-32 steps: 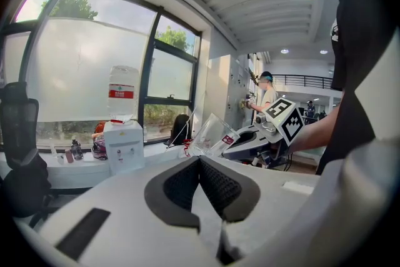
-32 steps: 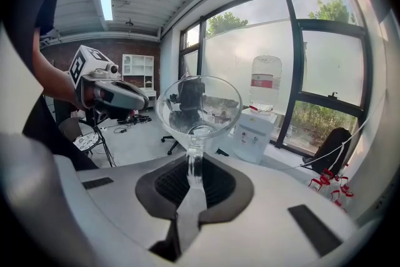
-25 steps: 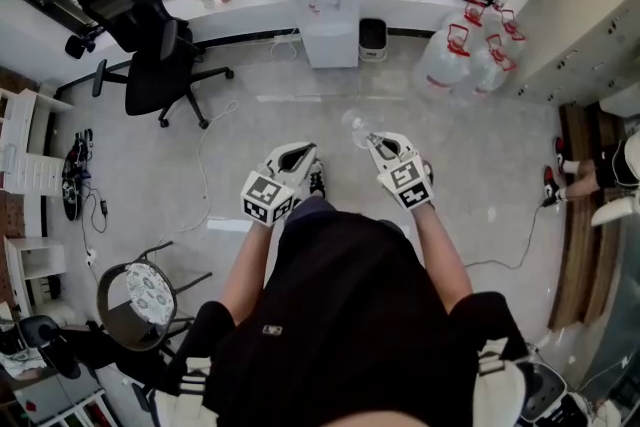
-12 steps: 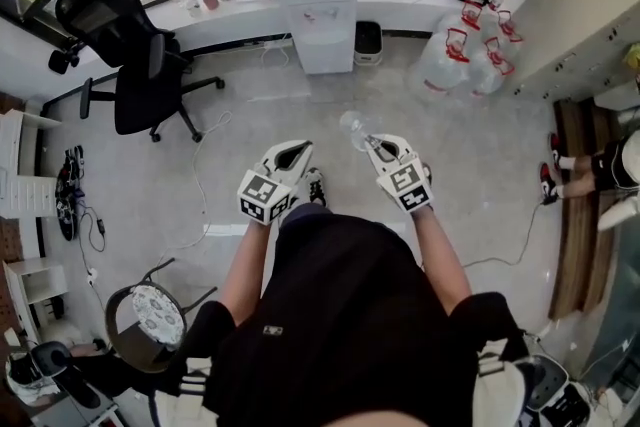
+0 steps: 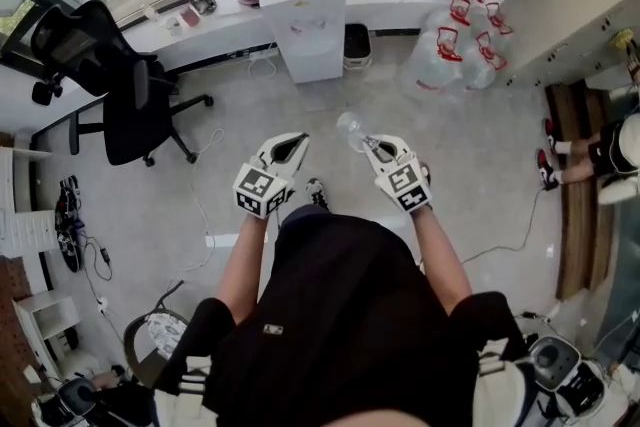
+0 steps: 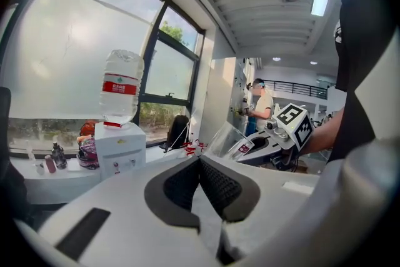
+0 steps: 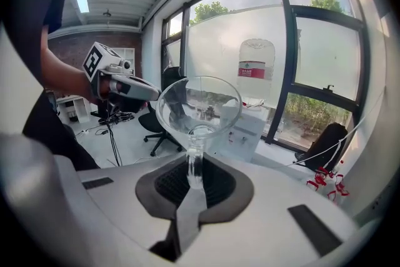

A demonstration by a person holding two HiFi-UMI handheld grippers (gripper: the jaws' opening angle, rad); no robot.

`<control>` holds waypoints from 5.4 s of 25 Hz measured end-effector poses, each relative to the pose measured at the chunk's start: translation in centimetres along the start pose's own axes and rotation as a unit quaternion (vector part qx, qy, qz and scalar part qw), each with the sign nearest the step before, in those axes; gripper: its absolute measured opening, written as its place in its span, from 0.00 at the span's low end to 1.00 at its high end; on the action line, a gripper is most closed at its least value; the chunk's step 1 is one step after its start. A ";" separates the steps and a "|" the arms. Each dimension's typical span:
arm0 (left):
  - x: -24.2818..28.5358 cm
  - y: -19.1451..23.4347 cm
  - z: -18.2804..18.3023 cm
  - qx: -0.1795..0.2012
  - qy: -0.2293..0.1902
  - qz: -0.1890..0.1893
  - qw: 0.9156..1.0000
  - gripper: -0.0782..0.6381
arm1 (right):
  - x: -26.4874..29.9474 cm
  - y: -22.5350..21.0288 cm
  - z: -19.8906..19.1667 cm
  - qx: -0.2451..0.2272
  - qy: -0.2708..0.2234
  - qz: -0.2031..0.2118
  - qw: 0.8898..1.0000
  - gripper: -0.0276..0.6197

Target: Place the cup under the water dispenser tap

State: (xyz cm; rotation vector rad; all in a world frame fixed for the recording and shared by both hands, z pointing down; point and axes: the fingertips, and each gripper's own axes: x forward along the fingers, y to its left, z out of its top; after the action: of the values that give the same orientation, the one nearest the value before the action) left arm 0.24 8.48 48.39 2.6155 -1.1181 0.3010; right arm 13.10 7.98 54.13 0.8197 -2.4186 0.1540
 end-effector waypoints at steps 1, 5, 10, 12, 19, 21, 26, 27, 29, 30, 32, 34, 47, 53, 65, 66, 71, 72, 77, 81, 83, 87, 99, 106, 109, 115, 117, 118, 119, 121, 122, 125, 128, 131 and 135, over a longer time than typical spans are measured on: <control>0.3 0.4 0.1 0.000 0.002 -0.004 1.000 0.11 | 0.3 -0.4 0.1 0.003 0.000 -0.003 1.000 0.06; 1.1 1.7 0.5 0.002 0.007 -0.015 1.000 0.11 | 1.4 -1.2 0.7 0.012 0.005 -0.010 1.000 0.06; 1.3 3.4 0.9 0.003 0.007 -0.016 1.000 0.11 | 2.6 -1.5 1.2 0.012 0.010 -0.011 1.000 0.06; 1.1 4.1 0.9 0.001 0.007 -0.015 1.000 0.11 | 3.2 -1.5 1.3 0.012 0.014 -0.010 1.000 0.06; -0.4 6.6 0.3 -0.007 0.004 -0.007 1.000 0.11 | 5.4 -0.8 2.2 0.009 0.021 -0.008 1.000 0.06; -0.8 7.4 0.0 -0.009 0.003 -0.003 1.000 0.11 | 6.1 -0.5 2.5 0.007 0.023 -0.006 1.000 0.06; -2.4 9.9 -0.4 -0.019 0.000 0.009 1.000 0.11 | 8.1 0.5 3.1 0.004 0.026 -0.002 1.000 0.06; -2.7 10.3 -0.5 -0.019 -0.001 0.012 1.000 0.11 | 8.5 0.7 3.2 0.004 0.026 -0.001 1.000 0.06; -3.4 11.3 -0.7 -0.019 -0.003 0.017 1.000 0.11 | 9.3 1.1 3.4 0.005 0.028 0.001 1.000 0.06; -3.7 11.8 -0.8 -0.019 -0.004 0.019 1.000 0.11 | 9.8 1.3 3.6 0.005 0.029 0.002 1.000 0.06; -4.3 12.7 -1.1 -0.022 -0.005 0.023 0.999 0.11 | 10.7 1.7 3.9 0.003 0.028 0.004 1.000 0.06; -4.8 13.5 -1.2 -0.022 -0.008 0.028 0.999 0.11 | 11.5 2.1 4.3 -0.001 0.027 0.007 1.000 0.06; -6.7 16.5 -2.1 -0.038 -0.021 0.045 0.998 0.11 | 14.4 3.7 5.7 -0.018 0.036 0.026 0.999 0.06; -7.2 17.6 -2.2 -0.044 -0.025 0.053 0.997 0.11 | 15.4 4.1 5.6 -0.024 0.043 0.036 0.998 0.06; -7.9 18.3 -2.5 -0.049 -0.025 0.052 0.997 0.11 | 15.9 5.2 5.9 -0.023 0.049 0.039 0.998 0.06; -8.0 18.5 -2.5 -0.050 -0.026 0.056 0.997 0.11 | 15.9 5.3 6.0 -0.025 0.048 0.041 0.998 0.06; -9.1 19.3 -2.4 -0.053 -0.033 0.075 0.995 0.11 | 16.5 5.6 6.2 -0.032 0.047 0.050 0.997 0.06; -9.4 19.5 -2.6 -0.054 -0.032 0.078 0.995 0.11 | 16.6 5.7 6.3 -0.035 0.046 0.052 0.997 0.06; -9.9 19.9 -2.5 -0.056 -0.036 0.089 0.994 0.11 | 17.2 5.9 7.2 -0.043 0.037 0.060 0.997 0.06; -9.6 19.8 -2.4 -0.051 -0.031 0.086 0.995 0.11 | 17.7 5.5 7.3 -0.041 0.035 0.059 0.997 0.06; -9.5 19.8 -2.4 -0.049 -0.029 0.086 0.995 0.11 | 17.9 5.4 7.3 -0.040 0.036 0.061 0.997 0.06; -9.6 20.1 -2.7 -0.054 -0.025 0.090 0.994 0.11 | 18.2 5.4 6.9 -0.034 0.038 0.064 0.997 0.06; -7.9 20.9 -2.5 -0.054 -0.016 0.081 0.995 0.11 | 19.0 3.5 7.0 -0.022 0.039 0.054 0.998 0.06; -5.7 21.4 -2.0 -0.055 -0.008 0.070 0.996 0.11 | 19.4 1.5 6.4 -0.009 0.047 0.048 0.998 0.06; -4.7 21.6 -1.8 -0.058 -0.003 0.068 0.996 0.11 | 19.5 0.4 6.3 -0.005 0.051 0.046 0.998 0.06; -2.3 22.3 -1.2 -0.062 0.007 0.065 0.996 0.11 | 20.4 -2.4 5.9 -0.002 0.060 0.046 0.997 0.06; -1.5 22.7 -1.1 -0.064 0.012 0.066 0.996 0.11 | 20.9 -3.2 5.3 0.000 0.066 0.049 0.997 0.06; -1.1 22.9 -1.1 -0.065 0.014 0.066 0.996 0.11 | 21.2 -3.7 5.0 0.002 0.069 0.050 0.996 0.06; -0.7 23.2 -1.1 -0.066 0.016 0.067 0.995 0.11 | 21.5 -4.1 4.7 0.006 0.071 0.052 0.996 0.06; 0.0 23.7 -1.2 -0.067 0.022 0.067 0.995 0.11 | 22.0 -4.9 4.4 0.013 0.075 0.054 0.996 0.06; 0.3 23.9 -1.2 -0.070 0.025 0.067 0.995 0.11 | 22.3 -5.3 4.3 0.015 0.077 0.055 0.995 0.06; 1.8 24.8 -0.7 -0.082 0.025 0.068 0.994 0.11 | 23.1 -7.0 3.9 0.020 0.081 0.054 0.995 0.06; 3.5 25.5 -0.3 -0.082 0.031 0.065 0.994 0.11 | 23.9 -8.7 3.3 0.029 0.085 0.053 0.994 0.06; 5.4 25.9 -0.2 -0.075 0.043 0.055 0.995 0.11 | 24.9 -10.3 2.3 0.037 0.093 0.050 0.994 0.06; 7.6 26.4 -0.1 -0.071 0.059 0.043 0.995 0.11 | 26.6 -12.3 0.7 0.042 0.106 0.045 0.992 0.06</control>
State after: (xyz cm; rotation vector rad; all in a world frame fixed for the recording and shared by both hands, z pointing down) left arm -13.87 -14.00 55.34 2.3979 -1.1679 0.3743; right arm 2.79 -16.03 67.49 0.6928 -2.2604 0.3617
